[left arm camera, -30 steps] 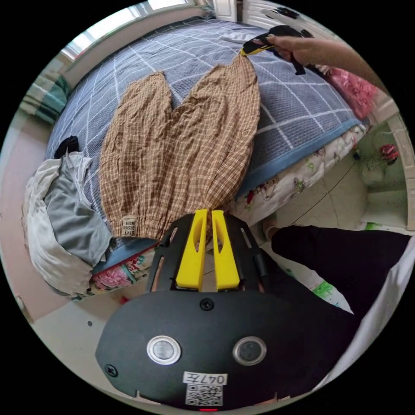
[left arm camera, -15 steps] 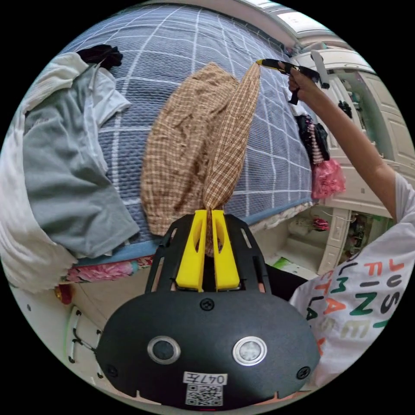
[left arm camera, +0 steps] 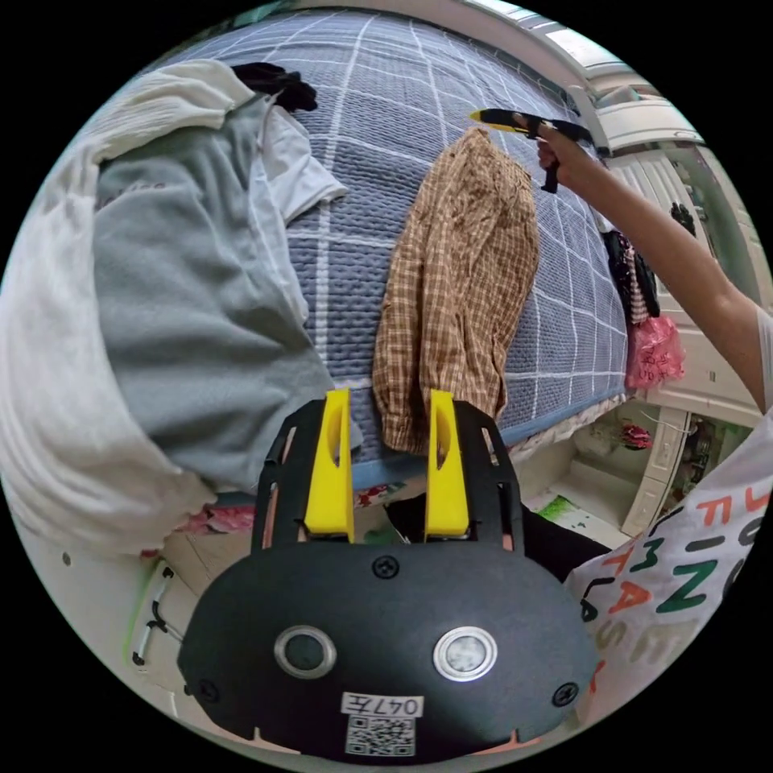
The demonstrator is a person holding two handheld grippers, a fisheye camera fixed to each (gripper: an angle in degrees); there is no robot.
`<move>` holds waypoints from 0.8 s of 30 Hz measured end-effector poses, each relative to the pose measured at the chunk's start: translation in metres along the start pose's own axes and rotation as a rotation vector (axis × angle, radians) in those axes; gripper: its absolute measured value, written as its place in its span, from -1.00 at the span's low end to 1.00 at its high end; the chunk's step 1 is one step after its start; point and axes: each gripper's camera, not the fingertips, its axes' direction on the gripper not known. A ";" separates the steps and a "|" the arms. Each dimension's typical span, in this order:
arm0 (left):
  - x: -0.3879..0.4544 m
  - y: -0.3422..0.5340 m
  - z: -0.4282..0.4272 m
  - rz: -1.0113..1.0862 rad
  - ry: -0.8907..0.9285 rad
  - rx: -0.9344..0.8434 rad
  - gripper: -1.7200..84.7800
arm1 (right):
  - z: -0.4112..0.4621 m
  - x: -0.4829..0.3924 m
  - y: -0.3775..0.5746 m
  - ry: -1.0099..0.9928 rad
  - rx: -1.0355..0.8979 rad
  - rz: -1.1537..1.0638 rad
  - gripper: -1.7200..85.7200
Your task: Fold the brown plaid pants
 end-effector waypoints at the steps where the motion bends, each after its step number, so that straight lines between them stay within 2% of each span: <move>1: -0.001 0.005 -0.009 -0.006 -0.031 0.004 -0.65 | -0.018 0.001 0.003 -0.021 0.067 -0.009 -0.79; 5: 0.007 0.020 -0.038 0.026 -0.097 0.035 -0.68 | -0.059 -0.018 0.031 -0.150 0.152 -0.122 -0.86; 8: 0.025 0.013 -0.039 0.144 0.009 0.003 -0.74 | -0.055 -0.060 0.065 -0.180 0.100 -0.278 -0.90; 11: 0.050 0.002 -0.020 0.214 0.037 0.038 -0.76 | -0.027 -0.103 0.086 -0.182 0.083 -0.419 -0.92; 13: 0.059 -0.004 -0.005 0.211 -0.059 0.054 -0.79 | 0.008 -0.123 0.088 -0.192 0.029 -0.466 -0.93; 16: 0.052 -0.012 0.030 0.140 -0.205 -0.010 -0.88 | 0.037 -0.126 0.088 -0.160 -0.021 -0.458 -0.94; 20: 0.050 -0.005 0.012 0.101 -0.165 0.112 -0.94 | -0.011 -0.116 0.095 -0.197 0.105 -0.431 -0.94; 24: 0.065 0.001 -0.010 0.141 -0.200 0.178 -0.97 | -0.062 -0.125 0.138 -0.153 0.160 -0.521 -0.95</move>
